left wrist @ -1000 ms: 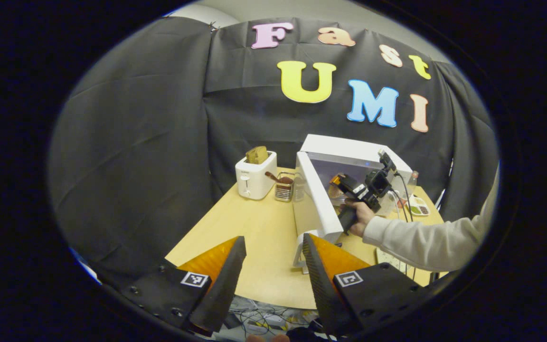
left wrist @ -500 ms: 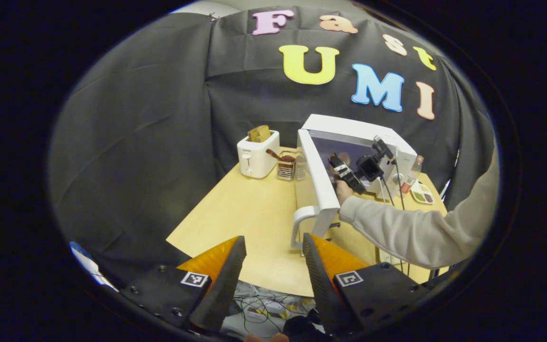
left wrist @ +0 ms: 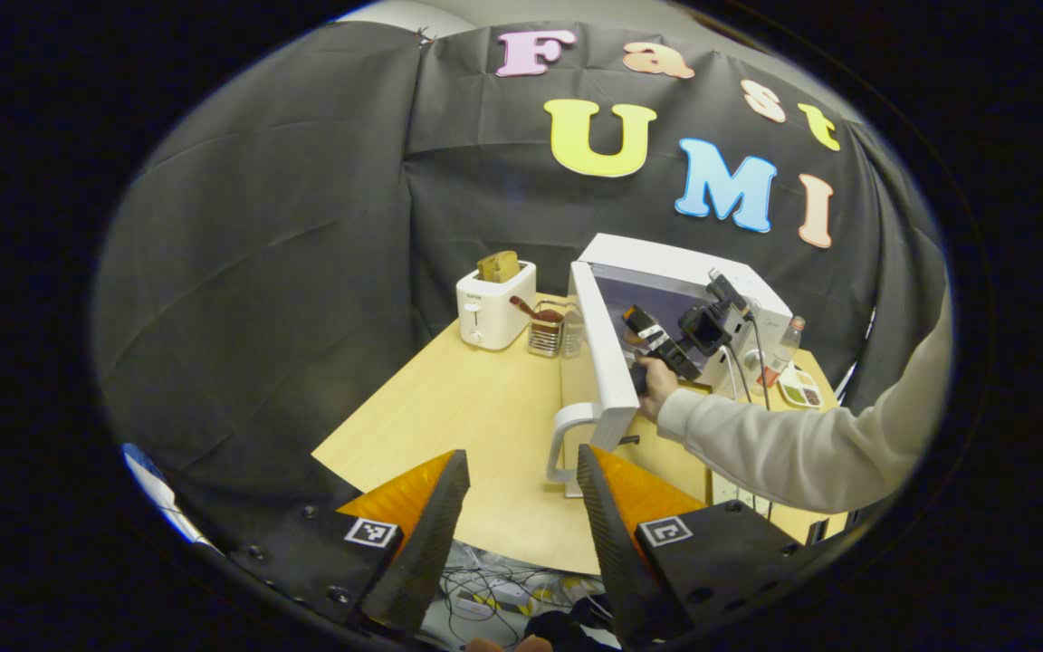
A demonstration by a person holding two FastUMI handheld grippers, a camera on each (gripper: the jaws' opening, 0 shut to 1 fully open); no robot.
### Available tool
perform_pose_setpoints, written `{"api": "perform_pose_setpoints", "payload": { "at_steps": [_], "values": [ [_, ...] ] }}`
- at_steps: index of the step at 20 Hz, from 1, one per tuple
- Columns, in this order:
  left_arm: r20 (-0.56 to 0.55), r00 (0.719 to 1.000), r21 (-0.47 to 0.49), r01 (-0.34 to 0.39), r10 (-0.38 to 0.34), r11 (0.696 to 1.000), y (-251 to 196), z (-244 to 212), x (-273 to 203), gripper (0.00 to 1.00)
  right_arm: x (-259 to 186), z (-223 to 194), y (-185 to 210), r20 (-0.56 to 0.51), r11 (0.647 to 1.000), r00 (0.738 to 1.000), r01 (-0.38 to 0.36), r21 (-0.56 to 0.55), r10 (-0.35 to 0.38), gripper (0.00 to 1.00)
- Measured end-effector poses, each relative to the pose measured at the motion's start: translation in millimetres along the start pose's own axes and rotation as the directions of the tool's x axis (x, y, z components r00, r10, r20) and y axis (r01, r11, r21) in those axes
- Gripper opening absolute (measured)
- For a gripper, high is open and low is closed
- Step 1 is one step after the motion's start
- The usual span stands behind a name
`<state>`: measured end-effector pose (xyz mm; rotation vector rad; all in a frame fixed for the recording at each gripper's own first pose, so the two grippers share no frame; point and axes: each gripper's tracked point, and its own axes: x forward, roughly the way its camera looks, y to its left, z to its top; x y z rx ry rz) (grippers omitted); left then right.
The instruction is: Open the microwave oven with the left hand, put the food in, and close the microwave oven.
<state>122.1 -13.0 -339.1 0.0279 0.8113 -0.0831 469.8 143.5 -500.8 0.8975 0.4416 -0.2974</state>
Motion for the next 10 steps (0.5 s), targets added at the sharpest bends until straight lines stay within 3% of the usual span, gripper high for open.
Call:
{"api": "perform_pose_setpoints", "payload": {
  "at_steps": [6,10],
  "values": [
    [0.065,0.998,0.001,0.013,-0.013,1.000,12,11,0,0.82,-57,1,11,-0.106,0.987,0.990,-0.108,-0.118,0.096,0.98],
    [0.125,0.991,0.039,0.046,-0.050,0.998,22,23,10,0.79,-111,18,11,-0.149,0.969,0.983,-0.139,-0.203,0.110,0.98]
  ]
}}
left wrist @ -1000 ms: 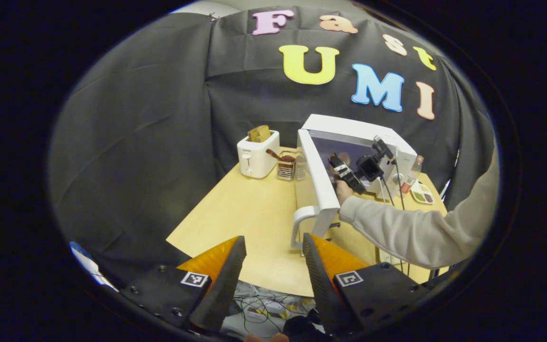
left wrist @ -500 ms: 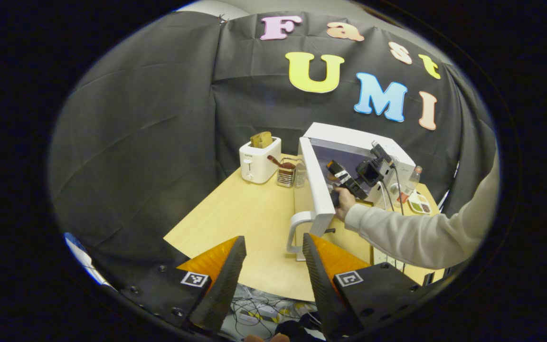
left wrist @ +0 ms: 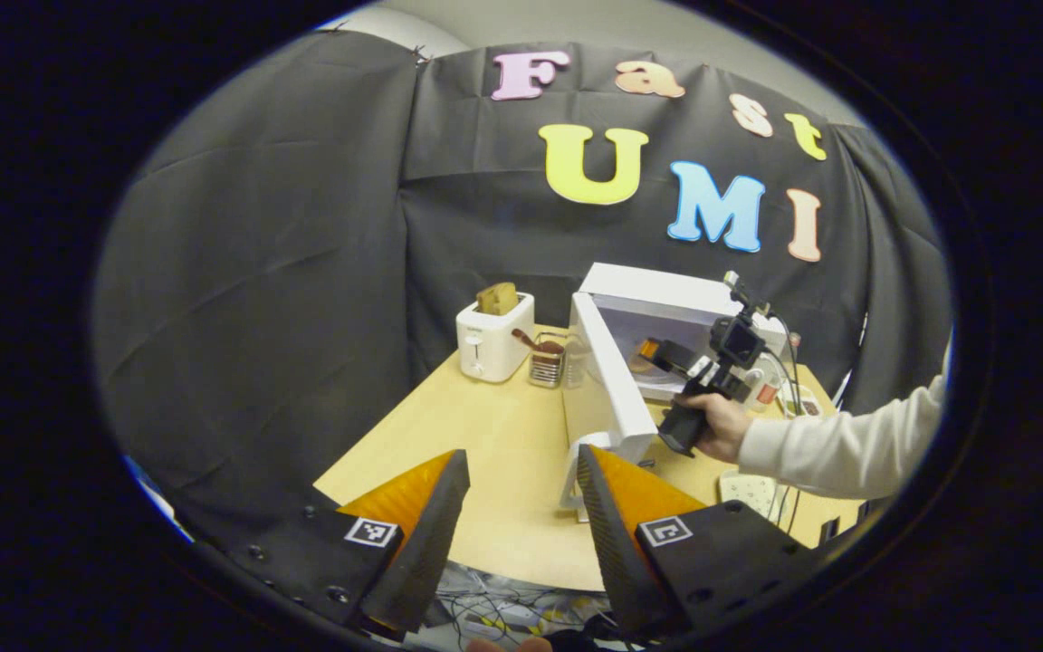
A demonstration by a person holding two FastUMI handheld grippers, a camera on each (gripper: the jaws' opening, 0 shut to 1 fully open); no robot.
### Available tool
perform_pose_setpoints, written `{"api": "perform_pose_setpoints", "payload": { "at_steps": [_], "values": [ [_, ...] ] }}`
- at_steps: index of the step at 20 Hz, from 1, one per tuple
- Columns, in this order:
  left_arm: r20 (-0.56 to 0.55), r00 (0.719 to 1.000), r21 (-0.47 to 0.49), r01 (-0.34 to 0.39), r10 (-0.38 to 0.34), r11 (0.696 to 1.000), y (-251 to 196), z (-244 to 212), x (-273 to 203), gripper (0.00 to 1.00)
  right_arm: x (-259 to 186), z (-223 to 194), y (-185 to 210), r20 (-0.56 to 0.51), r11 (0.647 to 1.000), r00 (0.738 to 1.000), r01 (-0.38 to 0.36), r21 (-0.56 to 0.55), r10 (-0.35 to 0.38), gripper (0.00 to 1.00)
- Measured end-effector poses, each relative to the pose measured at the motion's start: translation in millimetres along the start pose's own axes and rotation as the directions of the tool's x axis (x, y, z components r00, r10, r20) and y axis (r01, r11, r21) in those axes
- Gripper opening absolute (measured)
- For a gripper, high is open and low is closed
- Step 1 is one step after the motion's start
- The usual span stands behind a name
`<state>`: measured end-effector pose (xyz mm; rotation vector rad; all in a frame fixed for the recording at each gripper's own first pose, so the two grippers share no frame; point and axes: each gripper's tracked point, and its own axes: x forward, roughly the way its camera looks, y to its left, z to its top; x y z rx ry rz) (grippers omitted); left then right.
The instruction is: Open the microwave oven with the left hand, put the food in, and close the microwave oven.
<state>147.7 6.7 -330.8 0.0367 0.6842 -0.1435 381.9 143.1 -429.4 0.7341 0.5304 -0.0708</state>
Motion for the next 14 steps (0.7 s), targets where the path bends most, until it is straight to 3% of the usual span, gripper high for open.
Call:
{"api": "perform_pose_setpoints", "payload": {
  "at_steps": [6,8,10,14],
  "values": [
    [0.054,0.994,-0.060,0.097,-0.094,0.994,10,-5,23,0.83,-95,-7,-3,-0.069,0.991,0.998,-0.023,-0.129,0.014,0.98],
    [0.056,0.989,-0.027,0.136,-0.134,0.990,7,-13,38,0.87,-131,-15,-6,-0.098,0.987,0.995,-0.048,-0.155,0.033,0.98],
    [0.030,0.987,0.027,0.156,-0.157,0.987,6,-20,55,0.82,-169,-24,-16,-0.137,0.980,0.990,-0.069,-0.184,0.044,0.98],
    [0.025,0.978,0.055,0.207,-0.208,0.977,-12,-20,76,0.84,-234,-42,-43,-0.189,0.983,0.980,-0.092,-0.156,0.062,0.98]
  ]
}}
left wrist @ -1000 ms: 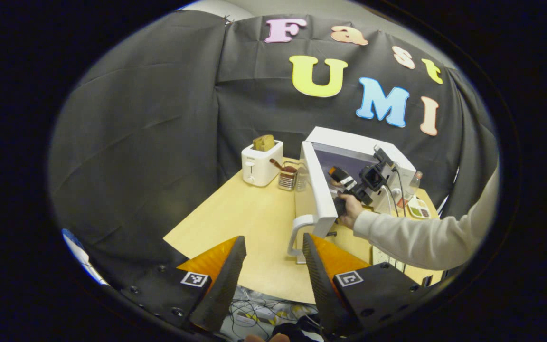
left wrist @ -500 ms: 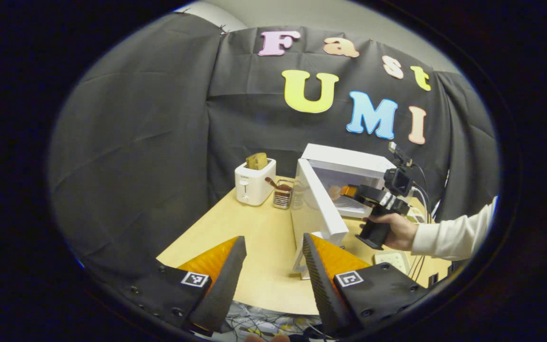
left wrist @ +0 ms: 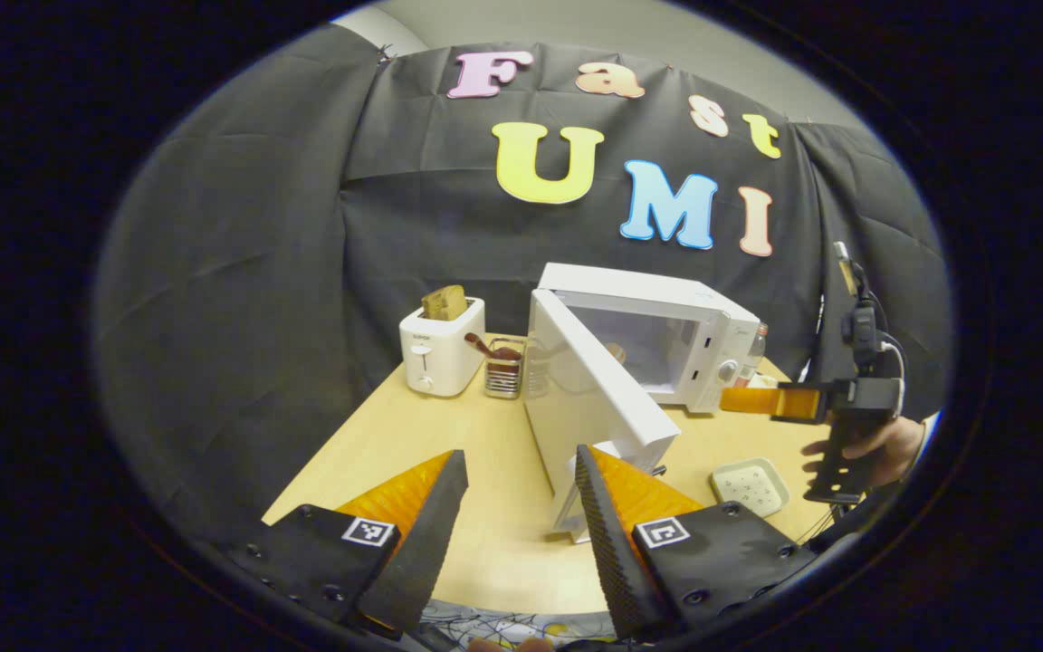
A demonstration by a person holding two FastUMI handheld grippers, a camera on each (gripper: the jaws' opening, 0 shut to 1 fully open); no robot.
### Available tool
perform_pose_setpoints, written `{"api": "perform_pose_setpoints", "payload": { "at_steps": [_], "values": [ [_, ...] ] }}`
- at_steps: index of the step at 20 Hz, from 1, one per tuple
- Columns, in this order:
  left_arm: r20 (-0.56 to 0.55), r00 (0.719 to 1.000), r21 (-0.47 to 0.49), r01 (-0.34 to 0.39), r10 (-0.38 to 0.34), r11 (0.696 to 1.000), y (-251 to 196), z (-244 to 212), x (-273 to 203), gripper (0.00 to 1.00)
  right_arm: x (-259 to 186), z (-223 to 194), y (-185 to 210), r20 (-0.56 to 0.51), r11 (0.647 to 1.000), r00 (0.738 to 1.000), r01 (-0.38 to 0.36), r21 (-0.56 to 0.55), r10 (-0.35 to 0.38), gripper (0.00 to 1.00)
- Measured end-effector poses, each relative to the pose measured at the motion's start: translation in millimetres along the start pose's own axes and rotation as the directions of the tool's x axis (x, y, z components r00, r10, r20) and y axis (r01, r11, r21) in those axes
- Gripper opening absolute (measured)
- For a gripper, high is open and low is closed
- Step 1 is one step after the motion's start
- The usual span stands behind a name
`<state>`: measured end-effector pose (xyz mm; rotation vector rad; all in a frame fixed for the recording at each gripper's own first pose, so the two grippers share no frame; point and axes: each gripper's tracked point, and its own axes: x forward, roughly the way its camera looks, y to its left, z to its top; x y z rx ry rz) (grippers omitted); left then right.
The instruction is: Open the microwave oven with the left hand, put the food in, and close the microwave oven.
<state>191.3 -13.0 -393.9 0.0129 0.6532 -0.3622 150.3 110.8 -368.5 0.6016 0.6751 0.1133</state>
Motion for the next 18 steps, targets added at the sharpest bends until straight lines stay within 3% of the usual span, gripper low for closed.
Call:
{"api": "perform_pose_setpoints", "payload": {
  "at_steps": [1,2,6,7,9,11,12,13,15,16,18],
  "values": [
    [-0.002,1.000,0.013,0.004,-0.004,1.000,-1,-5,10,0.87,-15,-10,-6,-0.016,1.000,1.000,-0.002,-0.004,0.002,0.98],
    [-0.019,1.000,0.019,-0.004,0.004,1.000,1,-12,23,0.77,-31,-21,-13,-0.028,1.000,1.000,-0.005,-0.012,0.004,0.98],
    [-0.066,0.995,0.009,-0.071,0.071,0.997,13,-17,56,0.87,-99,-56,-46,-0.042,1.000,0.999,-0.007,0.012,0.007,0.98],
    [-0.075,0.994,0.015,-0.084,0.085,0.996,13,-18,61,0.77,-114,-62,-51,-0.039,0.999,0.999,-0.019,0.030,0.020,0.98],
    [-0.110,0.986,0.057,-0.121,0.127,0.991,15,-25,70,0.87,-136,-69,-63,-0.027,0.998,0.999,-0.031,0.055,0.032,0.98],
    [-0.151,0.973,0.118,-0.156,0.173,0.981,13,-34,78,0.77,-153,-73,-71,-0.025,0.995,0.998,-0.051,0.082,0.053,0.98],
    [-0.170,0.968,0.149,-0.162,0.187,0.975,10,-38,82,0.77,-161,-74,-73,-0.016,0.993,0.998,-0.067,0.098,0.069,0.98],
    [-0.195,0.961,0.166,-0.164,0.196,0.972,5,-44,85,0.81,-167,-70,-77,0.009,0.991,0.997,-0.078,0.109,0.078,0.98],
    [-0.214,0.961,0.183,-0.135,0.174,0.974,-18,-48,90,0.81,-169,-67,-91,0.013,0.993,0.999,-0.052,0.108,0.051,0.98],
    [-0.234,0.958,0.204,-0.117,0.164,0.972,-31,-49,94,0.77,-171,-65,-95,0.010,0.992,0.999,-0.046,0.118,0.046,0.98],
    [-0.240,0.963,0.272,-0.053,0.120,0.961,-63,-52,106,0.77,-169,-48,-104,0.064,0.989,0.998,-0.031,0.144,0.022,0.98]
  ]
}}
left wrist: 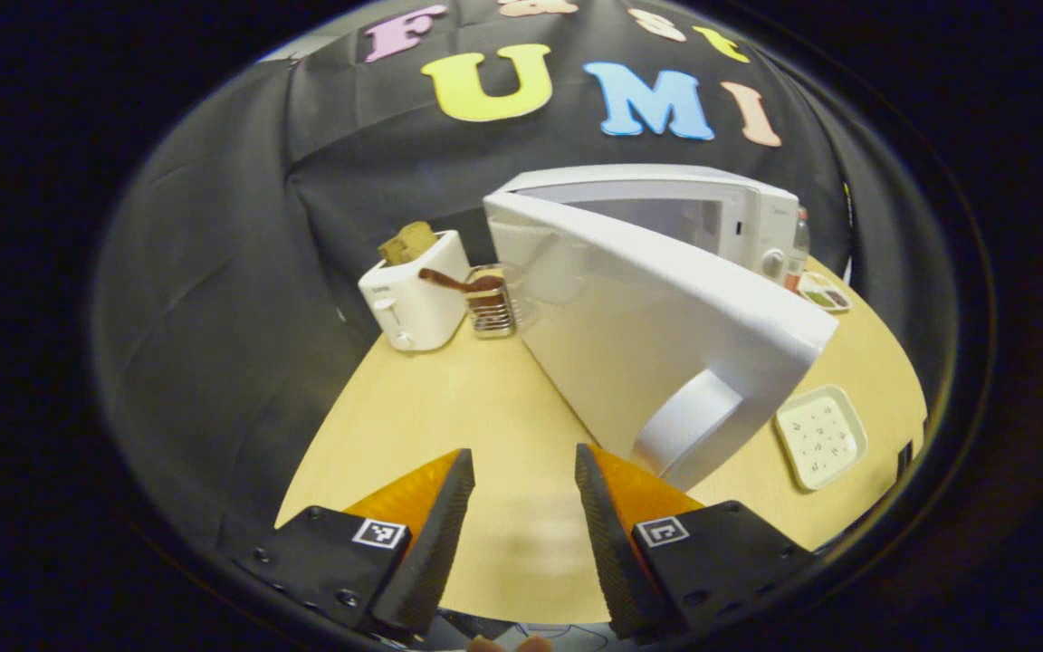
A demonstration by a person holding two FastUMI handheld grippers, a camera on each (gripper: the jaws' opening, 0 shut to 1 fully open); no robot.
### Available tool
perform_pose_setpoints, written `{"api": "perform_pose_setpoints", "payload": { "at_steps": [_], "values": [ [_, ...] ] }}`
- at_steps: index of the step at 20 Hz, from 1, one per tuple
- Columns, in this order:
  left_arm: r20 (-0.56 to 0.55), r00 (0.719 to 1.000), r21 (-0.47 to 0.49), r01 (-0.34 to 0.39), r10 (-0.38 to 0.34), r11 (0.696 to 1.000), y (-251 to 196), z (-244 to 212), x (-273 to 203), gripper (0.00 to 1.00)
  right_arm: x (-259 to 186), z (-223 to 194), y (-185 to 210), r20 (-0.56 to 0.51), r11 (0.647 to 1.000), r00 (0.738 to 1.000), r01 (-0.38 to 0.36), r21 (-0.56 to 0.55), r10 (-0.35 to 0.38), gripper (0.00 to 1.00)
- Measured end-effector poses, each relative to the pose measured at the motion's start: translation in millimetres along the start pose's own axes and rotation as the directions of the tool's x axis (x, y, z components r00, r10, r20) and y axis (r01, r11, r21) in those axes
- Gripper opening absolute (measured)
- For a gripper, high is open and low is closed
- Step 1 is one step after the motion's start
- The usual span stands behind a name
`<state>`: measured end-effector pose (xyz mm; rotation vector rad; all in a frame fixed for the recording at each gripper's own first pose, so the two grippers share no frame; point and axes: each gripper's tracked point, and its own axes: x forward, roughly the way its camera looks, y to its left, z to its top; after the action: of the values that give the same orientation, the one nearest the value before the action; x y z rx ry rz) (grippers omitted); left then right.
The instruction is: Open the microwave oven with the left hand, put the food in, and close the microwave oven.
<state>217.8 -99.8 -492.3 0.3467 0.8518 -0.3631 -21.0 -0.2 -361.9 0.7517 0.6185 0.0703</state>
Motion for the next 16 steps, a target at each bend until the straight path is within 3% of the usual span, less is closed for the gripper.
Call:
{"api": "perform_pose_setpoints", "payload": {
  "at_steps": [5,9,16],
  "values": [
    [0.056,0.987,0.170,0.138,-0.150,0.976,-65,50,22,0.77,27,12,-15,-0.009,0.993,0.996,0.086,0.085,-0.085,0.98],
    [0.101,0.960,0.225,0.235,-0.262,0.946,-100,82,50,0.82,49,9,-20,-0.026,0.982,0.985,0.171,0.085,-0.169,0.98],
    [0.131,0.913,0.271,0.342,-0.386,0.900,-135,120,106,0.84,62,-3,-28,-0.049,0.944,0.949,0.314,0.099,-0.310,0.98]
  ]
}}
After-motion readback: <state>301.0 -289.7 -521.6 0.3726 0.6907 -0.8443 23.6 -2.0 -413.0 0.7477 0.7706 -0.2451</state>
